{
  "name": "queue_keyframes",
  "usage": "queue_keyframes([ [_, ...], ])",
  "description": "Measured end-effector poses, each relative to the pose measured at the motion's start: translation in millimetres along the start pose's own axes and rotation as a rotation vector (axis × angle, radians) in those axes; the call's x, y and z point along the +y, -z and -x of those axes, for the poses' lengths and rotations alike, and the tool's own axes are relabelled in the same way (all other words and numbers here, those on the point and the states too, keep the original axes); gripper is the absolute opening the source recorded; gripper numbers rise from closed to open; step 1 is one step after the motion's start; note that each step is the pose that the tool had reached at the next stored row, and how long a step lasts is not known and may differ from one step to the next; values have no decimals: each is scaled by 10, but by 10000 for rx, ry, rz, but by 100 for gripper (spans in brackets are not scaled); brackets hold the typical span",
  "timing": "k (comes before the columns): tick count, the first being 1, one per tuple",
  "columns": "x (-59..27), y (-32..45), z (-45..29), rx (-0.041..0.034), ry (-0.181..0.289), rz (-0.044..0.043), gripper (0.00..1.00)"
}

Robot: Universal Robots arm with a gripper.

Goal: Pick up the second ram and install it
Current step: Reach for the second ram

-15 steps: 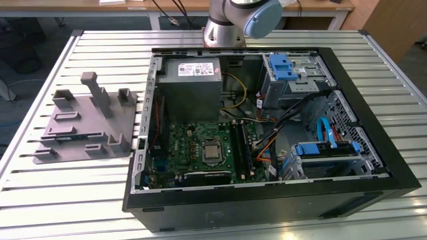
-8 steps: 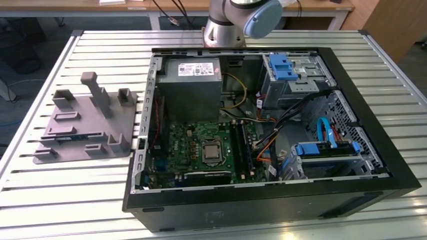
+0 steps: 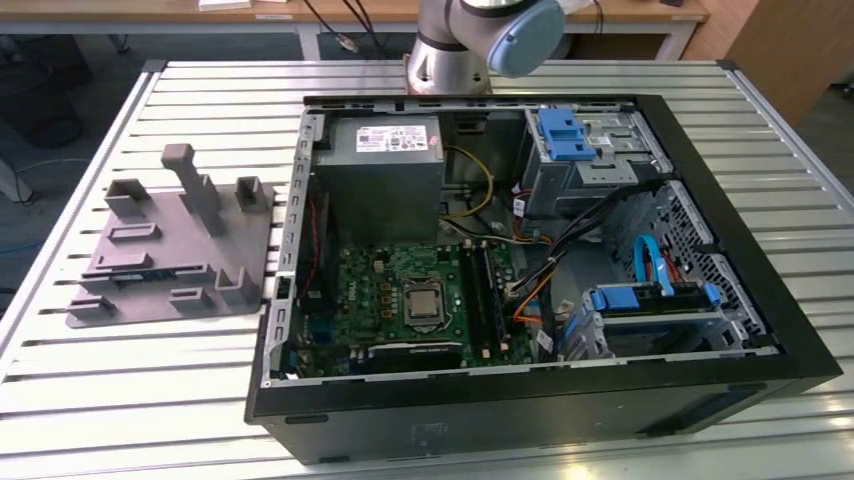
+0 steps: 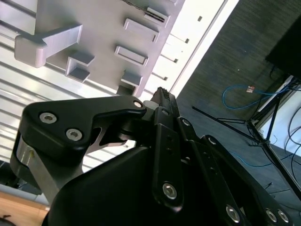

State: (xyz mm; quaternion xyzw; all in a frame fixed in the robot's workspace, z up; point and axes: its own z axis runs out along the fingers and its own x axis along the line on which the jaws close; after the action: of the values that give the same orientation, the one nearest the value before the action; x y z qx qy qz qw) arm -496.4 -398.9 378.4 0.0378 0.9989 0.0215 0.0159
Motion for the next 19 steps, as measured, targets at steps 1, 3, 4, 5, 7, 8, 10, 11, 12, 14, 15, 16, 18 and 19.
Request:
queue_keyframes([
  [1,1,-8,22,-1,0,1,10],
  [3,4,-23,70,2,0,0,10],
  [4,6,-30,94,4,0,-1,10],
  [5,7,-39,120,4,0,0,10],
  [7,11,-53,176,8,0,-1,10],
  [8,13,-61,208,11,0,-1,10],
  [10,18,-77,276,15,-1,-1,10],
  [11,20,-84,307,18,-1,-2,10],
  [12,22,-93,337,20,-1,-1,10],
  [14,25,-110,390,23,-1,-1,10],
  [15,27,-118,413,26,-1,-2,10],
  [16,28,-128,436,26,-1,-2,10],
  [18,31,-153,497,31,-1,-2,10],
  [19,33,-164,529,36,-1,-3,10],
])
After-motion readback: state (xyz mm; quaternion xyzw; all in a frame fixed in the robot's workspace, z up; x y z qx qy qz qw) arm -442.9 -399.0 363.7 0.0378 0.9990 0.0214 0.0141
